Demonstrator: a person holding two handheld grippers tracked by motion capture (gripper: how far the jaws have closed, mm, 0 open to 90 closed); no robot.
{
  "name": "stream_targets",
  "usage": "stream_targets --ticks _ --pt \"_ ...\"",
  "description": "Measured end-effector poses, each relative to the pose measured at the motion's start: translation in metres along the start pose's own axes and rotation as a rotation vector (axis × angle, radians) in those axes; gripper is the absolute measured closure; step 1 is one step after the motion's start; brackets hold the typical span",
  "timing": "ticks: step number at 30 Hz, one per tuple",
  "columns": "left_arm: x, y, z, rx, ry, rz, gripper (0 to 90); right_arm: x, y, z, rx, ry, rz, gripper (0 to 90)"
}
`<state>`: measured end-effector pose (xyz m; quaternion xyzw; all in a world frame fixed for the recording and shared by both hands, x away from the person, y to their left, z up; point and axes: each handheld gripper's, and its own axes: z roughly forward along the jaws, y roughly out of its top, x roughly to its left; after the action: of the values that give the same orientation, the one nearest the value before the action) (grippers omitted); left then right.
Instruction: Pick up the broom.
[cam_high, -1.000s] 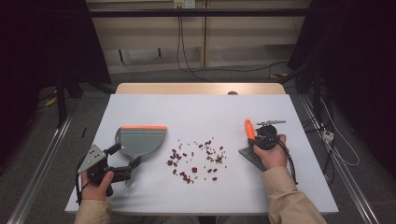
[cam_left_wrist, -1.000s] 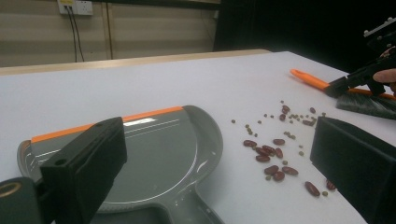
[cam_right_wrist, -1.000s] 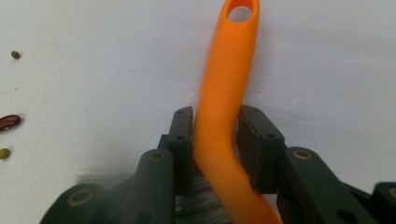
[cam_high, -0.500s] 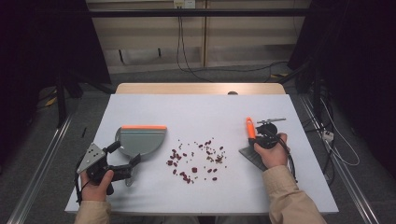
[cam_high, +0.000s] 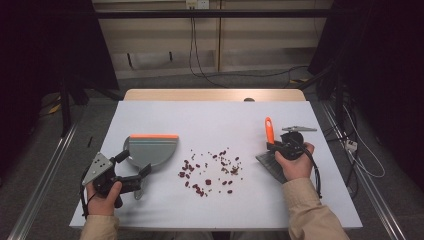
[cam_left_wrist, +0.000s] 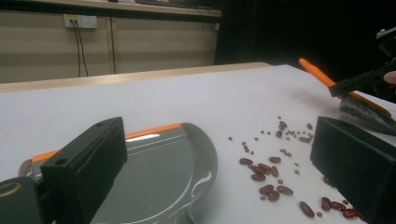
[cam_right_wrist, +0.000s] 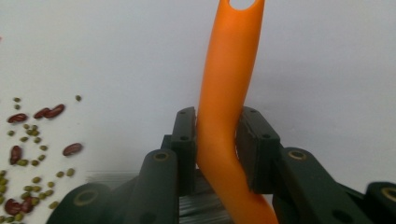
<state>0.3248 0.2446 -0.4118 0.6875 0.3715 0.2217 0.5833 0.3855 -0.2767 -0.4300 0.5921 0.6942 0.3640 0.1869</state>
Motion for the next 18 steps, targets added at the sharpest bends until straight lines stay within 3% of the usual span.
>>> stream_targets --ticks 3,11,18 --pt "0.0 0.003 -0.001 -0.009 0.001 -0.007 3.6 0.003 0.003 -0.011 -0.062 0.027 -0.003 70.8" --pt "-0.008 0.016 0.005 -0.03 -0.013 -0.008 3.6 0.01 0.004 -0.025 -0.152 0.06 -0.004 71.3" --pt "-0.025 0.026 0.02 -0.017 -0.061 0.009 3.6 0.009 0.005 -0.044 -0.243 0.12 0.043 71.6"
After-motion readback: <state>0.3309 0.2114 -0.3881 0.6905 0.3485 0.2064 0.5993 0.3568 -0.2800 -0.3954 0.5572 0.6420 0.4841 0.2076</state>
